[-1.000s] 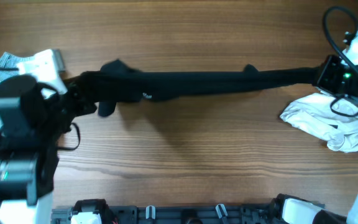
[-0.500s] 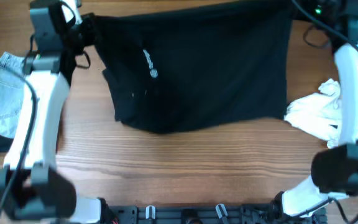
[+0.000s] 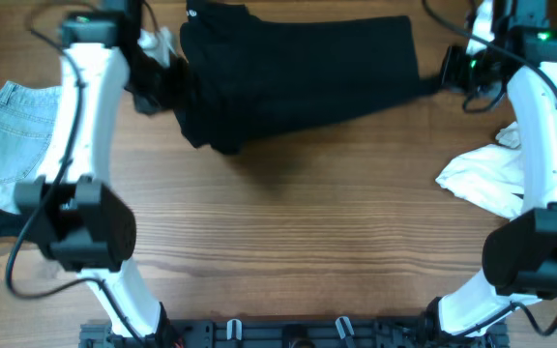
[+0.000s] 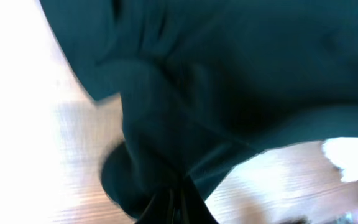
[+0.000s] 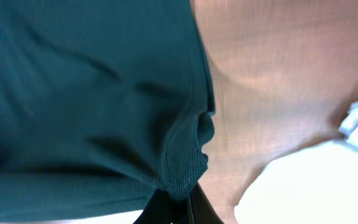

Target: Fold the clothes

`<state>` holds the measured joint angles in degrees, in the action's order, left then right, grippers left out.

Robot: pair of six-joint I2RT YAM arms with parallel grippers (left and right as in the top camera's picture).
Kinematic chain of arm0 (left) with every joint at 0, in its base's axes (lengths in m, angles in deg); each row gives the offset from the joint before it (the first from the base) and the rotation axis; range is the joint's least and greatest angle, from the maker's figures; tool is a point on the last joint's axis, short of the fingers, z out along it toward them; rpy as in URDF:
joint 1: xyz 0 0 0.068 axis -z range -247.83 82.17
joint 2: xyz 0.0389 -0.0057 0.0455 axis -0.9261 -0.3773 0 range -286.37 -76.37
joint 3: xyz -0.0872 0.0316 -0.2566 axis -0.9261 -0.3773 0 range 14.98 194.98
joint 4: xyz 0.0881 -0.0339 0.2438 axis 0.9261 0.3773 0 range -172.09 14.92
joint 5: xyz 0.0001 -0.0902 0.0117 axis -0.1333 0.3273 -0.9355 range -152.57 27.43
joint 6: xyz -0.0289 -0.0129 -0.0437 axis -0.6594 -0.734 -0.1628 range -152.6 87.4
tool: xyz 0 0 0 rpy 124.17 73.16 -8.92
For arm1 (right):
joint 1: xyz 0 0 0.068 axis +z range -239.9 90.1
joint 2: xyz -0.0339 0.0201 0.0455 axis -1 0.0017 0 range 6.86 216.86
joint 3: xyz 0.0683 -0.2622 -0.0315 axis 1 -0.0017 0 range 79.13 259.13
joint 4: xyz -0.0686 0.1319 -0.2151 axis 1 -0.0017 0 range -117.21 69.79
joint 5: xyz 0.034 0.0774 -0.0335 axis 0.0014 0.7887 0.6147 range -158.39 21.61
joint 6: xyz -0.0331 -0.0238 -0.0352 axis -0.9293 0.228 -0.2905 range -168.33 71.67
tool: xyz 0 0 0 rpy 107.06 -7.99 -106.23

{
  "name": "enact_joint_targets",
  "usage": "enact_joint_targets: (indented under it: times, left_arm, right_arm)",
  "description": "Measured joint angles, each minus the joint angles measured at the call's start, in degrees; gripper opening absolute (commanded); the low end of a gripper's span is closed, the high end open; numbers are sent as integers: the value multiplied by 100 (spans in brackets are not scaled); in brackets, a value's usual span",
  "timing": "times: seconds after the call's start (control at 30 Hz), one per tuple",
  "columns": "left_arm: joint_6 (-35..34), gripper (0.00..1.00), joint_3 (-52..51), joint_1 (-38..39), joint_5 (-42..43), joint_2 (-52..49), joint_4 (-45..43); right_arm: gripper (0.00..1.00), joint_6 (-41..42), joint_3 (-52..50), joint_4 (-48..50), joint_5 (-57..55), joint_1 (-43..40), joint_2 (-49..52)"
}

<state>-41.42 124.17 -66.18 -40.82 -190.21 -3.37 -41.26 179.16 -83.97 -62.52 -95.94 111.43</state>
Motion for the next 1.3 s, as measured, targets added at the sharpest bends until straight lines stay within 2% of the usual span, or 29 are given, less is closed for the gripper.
enact_joint_targets:
  times: [0.13,0.23,0.37,0.4,0.43,0.47,0.53,0.57,0.6,0.67,0.73,0.83,0.93,0.97,1.0,1.03,1.07,1.3]
  left_arm:
    - [22,4,-2472,380,-92,-210,-433]
    - [24,4,-3386,435,-85,-170,-542]
    - [22,4,-4199,435,-83,127,-570]
    - [22,9,-4284,435,-83,260,-584]
    - [22,49,-4380,435,-87,540,-671]
    - [39,62,-4419,435,-131,852,-920]
    - [66,67,-4422,376,-249,1316,-1499]
    - [35,62,-4426,308,-282,1451,-1902]
    - [-50,60,-4409,155,-358,1543,-2601]
    - [-350,55,-4424,-37,-527,1543,-3355]
    - [-608,56,-4419,-188,-682,1502,-4041]
    - [-741,55,-4419,-214,-739,1134,-4562]
    - [-953,53,-4419,-214,-758,603,-4699]
    - [-1005,45,-4417,-214,-752,507,-4704]
    - [-1043,26,-4400,-214,-756,494,-4734]
    - [-1049,12,-4395,-214,-756,485,-4745]
    - [-1117,4,-4387,-214,-754,459,-4750]
    - [-1147,4,-4295,-487,-820,348,-4629]
  right_arm:
    - [4,284,-1574,-334,-662,0,46]
    - [4,839,-2024,-719,-1327,-11,48]
    - [4,1268,-2068,-1108,-1805,-44,48]
    - [4,1309,-2072,-1137,-1836,-44,48]
    - [5,1373,-2072,-1152,-1867,-44,48]
    - [5,1399,-2072,-1143,-1910,-44,48]
    - [5,1416,-2072,-1054,-1947,-55,48]
    - [4,1414,-2076,-1036,-1945,-55,48]
    - [4,1410,-2076,-1014,-1945,-55,48]
    - [4,1410,-2076,-942,-1945,-55,48]
    - [5,1412,-2076,-901,-1943,-55,48]
    - [5,1410,-2079,-793,-1941,-55,48]
    - [5,1410,-2079,-767,-1941,-55,48]
    - [5,1410,-2079,-761,-1939,-55,48]
    - [5,1410,-2079,-752,-1941,-55,48]
    - [5,1410,-2079,-752,-1941,-55,48]
    - [5,1410,-2079,-752,-1941,-55,48]
    - [5,1397,-2079,-658,-1937,-55,48]
